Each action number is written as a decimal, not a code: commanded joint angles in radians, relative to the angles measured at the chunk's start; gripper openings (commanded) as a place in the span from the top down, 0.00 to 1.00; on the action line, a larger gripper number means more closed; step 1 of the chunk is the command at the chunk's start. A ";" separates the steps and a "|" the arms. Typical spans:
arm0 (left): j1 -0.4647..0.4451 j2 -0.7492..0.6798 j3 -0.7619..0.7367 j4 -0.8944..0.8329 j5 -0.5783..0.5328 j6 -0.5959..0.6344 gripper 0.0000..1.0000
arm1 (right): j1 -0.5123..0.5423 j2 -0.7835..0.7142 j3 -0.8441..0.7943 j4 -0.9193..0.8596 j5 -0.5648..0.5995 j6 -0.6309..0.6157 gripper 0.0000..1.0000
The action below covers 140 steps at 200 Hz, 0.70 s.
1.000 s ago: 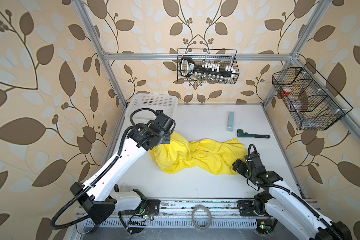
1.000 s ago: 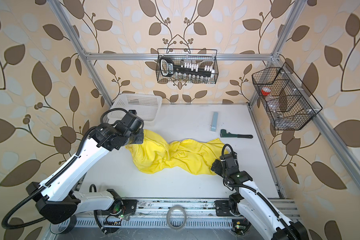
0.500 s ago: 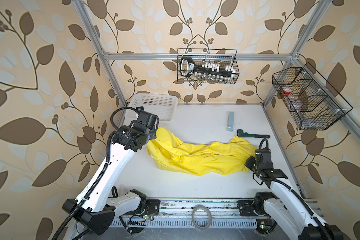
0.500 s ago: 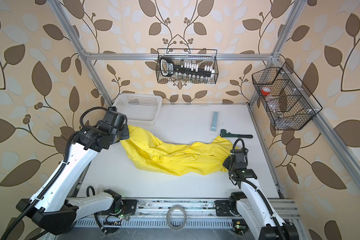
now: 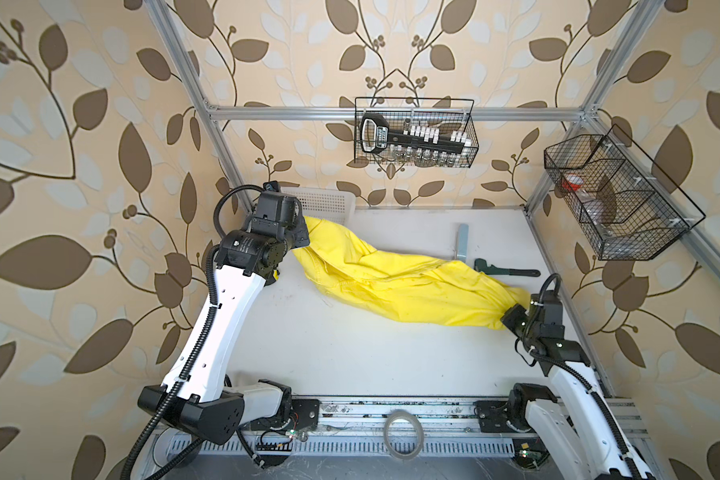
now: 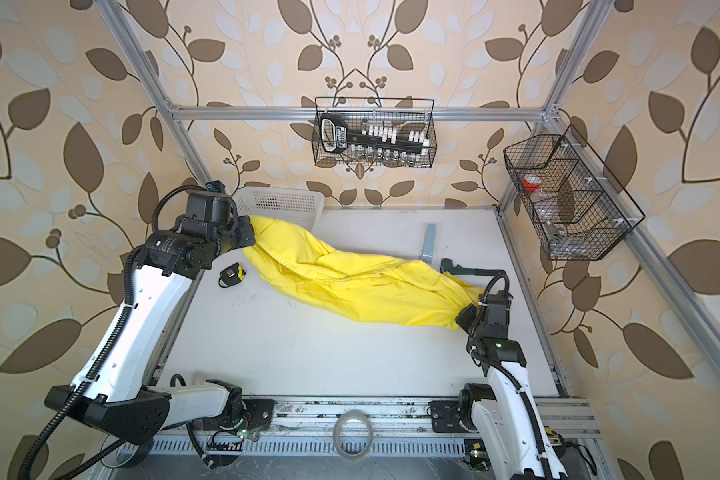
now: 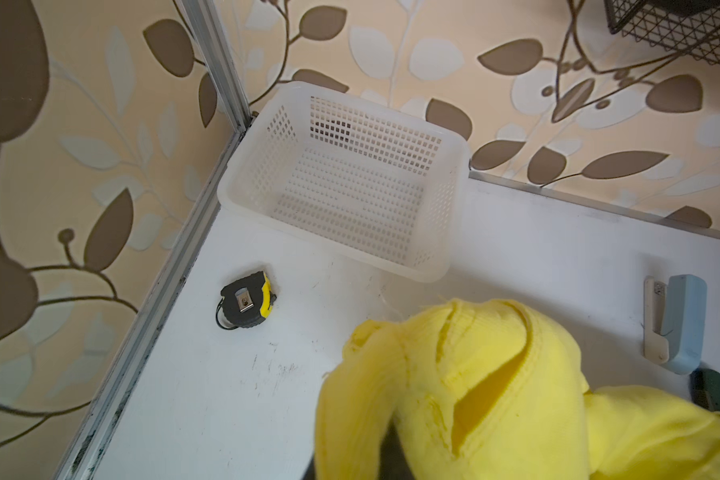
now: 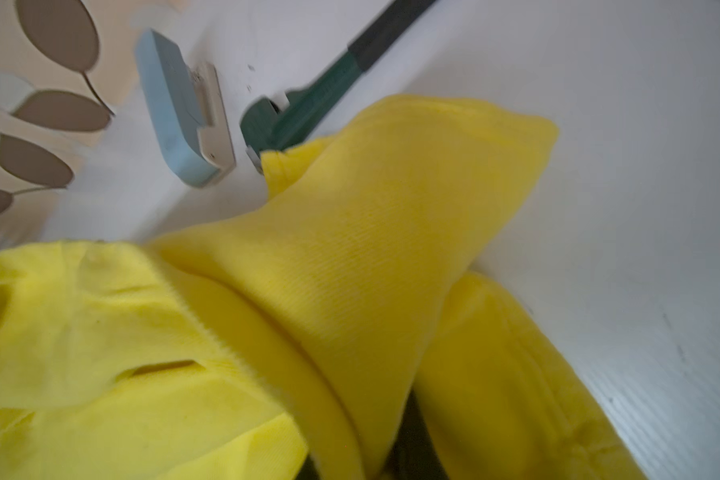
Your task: Fold and stack the trousers
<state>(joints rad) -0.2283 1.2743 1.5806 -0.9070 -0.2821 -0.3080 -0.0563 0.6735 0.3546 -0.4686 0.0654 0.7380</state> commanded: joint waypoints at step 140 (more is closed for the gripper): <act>0.101 -0.169 -0.506 0.072 -0.027 -0.209 1.00 | 0.013 0.046 0.192 -0.125 -0.099 0.225 0.22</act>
<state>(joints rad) -0.1482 1.1690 1.1385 -0.8341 -0.2508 -0.4412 0.0315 0.6361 0.5751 -0.6693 0.1535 0.9020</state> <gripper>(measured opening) 0.060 0.772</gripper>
